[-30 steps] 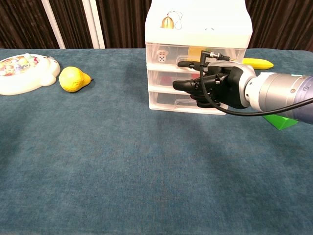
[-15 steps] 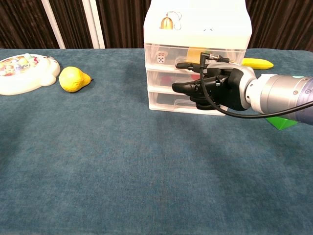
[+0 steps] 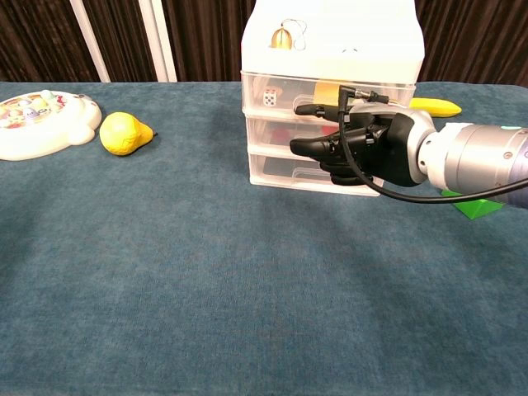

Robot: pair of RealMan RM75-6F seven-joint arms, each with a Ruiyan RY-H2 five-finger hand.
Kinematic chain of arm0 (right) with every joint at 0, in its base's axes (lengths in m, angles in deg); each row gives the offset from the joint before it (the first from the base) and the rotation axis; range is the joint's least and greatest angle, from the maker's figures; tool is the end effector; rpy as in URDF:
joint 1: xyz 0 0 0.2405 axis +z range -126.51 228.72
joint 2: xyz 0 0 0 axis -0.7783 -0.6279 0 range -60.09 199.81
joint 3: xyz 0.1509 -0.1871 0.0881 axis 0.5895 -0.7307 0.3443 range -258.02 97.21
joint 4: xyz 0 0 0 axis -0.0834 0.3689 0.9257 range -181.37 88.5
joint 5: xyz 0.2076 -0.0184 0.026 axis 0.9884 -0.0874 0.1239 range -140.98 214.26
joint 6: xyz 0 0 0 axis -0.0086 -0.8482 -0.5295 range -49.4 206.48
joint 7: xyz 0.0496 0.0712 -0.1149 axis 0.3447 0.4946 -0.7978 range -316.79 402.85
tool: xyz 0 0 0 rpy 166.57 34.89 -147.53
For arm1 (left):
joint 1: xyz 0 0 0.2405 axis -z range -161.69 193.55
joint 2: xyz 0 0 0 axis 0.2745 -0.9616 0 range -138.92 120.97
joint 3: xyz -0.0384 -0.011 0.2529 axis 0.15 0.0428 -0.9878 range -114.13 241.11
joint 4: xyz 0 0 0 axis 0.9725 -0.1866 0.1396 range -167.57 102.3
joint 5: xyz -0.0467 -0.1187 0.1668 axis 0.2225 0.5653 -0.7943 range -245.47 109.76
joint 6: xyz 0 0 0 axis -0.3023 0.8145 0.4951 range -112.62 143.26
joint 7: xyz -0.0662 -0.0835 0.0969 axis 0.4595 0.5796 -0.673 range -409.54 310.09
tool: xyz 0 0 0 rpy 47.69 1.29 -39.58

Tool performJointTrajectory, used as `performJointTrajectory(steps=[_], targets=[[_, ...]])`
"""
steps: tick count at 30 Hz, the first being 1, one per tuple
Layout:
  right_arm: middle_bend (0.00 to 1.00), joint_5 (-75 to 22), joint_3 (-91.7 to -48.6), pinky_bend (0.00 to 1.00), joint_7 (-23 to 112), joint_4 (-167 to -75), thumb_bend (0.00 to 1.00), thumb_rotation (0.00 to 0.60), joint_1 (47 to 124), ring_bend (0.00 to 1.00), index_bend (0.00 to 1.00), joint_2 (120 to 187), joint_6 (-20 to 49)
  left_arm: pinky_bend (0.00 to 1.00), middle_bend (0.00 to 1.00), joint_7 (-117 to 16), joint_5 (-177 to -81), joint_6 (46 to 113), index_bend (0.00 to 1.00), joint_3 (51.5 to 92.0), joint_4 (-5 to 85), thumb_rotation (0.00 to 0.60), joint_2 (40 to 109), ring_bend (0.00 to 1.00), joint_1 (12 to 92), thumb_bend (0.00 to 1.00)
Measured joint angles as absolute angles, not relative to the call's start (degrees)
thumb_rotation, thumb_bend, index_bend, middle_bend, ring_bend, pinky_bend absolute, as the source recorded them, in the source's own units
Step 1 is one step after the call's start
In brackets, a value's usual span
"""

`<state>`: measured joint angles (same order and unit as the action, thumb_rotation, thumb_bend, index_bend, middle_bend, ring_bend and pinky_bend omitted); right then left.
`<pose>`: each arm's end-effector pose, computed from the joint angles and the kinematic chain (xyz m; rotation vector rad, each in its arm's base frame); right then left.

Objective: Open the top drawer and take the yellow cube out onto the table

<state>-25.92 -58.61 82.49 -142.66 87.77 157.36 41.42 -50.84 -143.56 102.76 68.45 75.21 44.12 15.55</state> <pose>-0.1031 -0.3176 -0.0230 1.2734 -2.3566 1.4204 -0.3024 0.1556 0.2116 -1.1387 -1.0097 -0.8393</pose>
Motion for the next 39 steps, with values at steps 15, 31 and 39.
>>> performJointTrajectory(steps=[15,31,39], targets=[[0.88,-27.2,-60.4,0.98,82.3,-144.8,0.42,0.600,87.4,0.90,0.01,156.5,40.8,0.00,0.00,-51.0,-143.4,102.8,0.06,68.5,75.3,0.600,44.1,0.00,15.6,0.30],[0.88,-26.7,-61.6,0.98,81.2,-145.4,0.42,0.600,86.8,0.91,0.03,156.4,39.0,0.00,0.00,-51.1,-143.3,102.8,0.06,68.5,75.3,0.600,44.2,0.00,15.6,0.30],[0.88,-23.6,-62.4,0.98,77.7,-146.9,0.42,0.600,86.3,0.91,0.04,156.4,36.4,0.00,0.00,-51.1,-143.3,102.8,0.06,68.6,75.3,0.600,44.2,0.00,15.6,0.30]])
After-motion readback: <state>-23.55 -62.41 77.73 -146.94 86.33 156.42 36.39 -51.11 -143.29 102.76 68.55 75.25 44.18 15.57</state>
